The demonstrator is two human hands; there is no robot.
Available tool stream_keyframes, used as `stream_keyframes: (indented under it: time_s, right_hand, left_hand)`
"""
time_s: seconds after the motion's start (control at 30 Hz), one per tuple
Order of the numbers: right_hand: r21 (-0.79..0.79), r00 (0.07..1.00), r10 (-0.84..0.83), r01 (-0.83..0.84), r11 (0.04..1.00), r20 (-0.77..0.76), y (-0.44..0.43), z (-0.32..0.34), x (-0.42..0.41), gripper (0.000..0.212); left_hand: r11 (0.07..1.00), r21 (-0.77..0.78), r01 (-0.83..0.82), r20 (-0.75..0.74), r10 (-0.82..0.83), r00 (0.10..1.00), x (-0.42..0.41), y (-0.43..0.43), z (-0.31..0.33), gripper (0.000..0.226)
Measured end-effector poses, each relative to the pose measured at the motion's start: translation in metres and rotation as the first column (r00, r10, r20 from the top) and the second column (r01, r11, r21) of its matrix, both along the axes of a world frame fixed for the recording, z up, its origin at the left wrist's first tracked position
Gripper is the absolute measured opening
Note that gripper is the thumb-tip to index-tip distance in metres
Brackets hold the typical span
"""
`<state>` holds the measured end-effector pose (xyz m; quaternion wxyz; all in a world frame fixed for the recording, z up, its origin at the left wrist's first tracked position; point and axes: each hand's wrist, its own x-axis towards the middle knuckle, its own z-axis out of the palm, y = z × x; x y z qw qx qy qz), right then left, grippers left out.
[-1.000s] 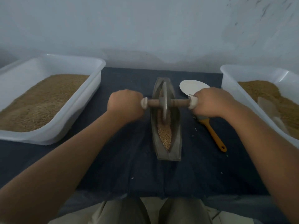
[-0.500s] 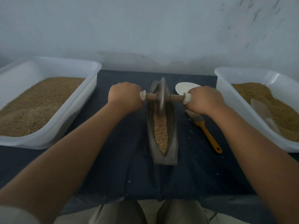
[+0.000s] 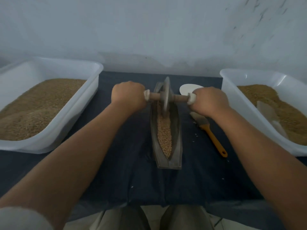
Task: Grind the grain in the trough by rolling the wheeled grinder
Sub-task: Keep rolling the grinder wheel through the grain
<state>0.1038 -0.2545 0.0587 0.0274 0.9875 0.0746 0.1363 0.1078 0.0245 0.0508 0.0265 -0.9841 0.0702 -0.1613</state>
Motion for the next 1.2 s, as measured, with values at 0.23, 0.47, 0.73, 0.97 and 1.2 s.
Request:
stream_keyframes:
  time_s: [0.23, 0.47, 0.73, 0.97, 1.2]
  right_hand:
    - [0.136, 0.853, 0.083, -0.015, 0.991, -0.514, -0.022, 0.010, -0.050, 0.022]
    - [0.068, 0.909, 0.076, -0.053, 0.996, -0.410, -0.018, 0.012, -0.055, 0.022]
    - [-0.018, 0.966, 0.030, -0.036, 0.999, -0.255, -0.003, 0.017, -0.014, 0.021]
    - [0.190, 0.765, 0.168, -0.060, 0.980, -0.621, -0.026, 0.018, -0.072, 0.020]
    - [0.047, 0.999, 0.016, -0.015, 0.999, -0.030, 0.002, 0.003, -0.006, 0.031]
  left_hand:
    - [0.988, 0.116, 0.102, 0.052, -0.109, 0.993, -0.070, 0.010, -0.009, 0.028]
    - [0.994, 0.057, 0.097, 0.038, -0.099, 0.994, -0.077, 0.019, -0.022, 0.029]
    - [0.998, 0.015, 0.054, -0.065, -0.052, 0.997, -0.025, 0.006, 0.000, 0.026]
    - [0.973, 0.136, 0.186, 0.265, -0.217, 0.939, -0.089, 0.027, -0.020, 0.045]
    - [0.999, 0.016, 0.030, -0.006, -0.030, 1.000, 0.003, 0.000, 0.003, 0.029]
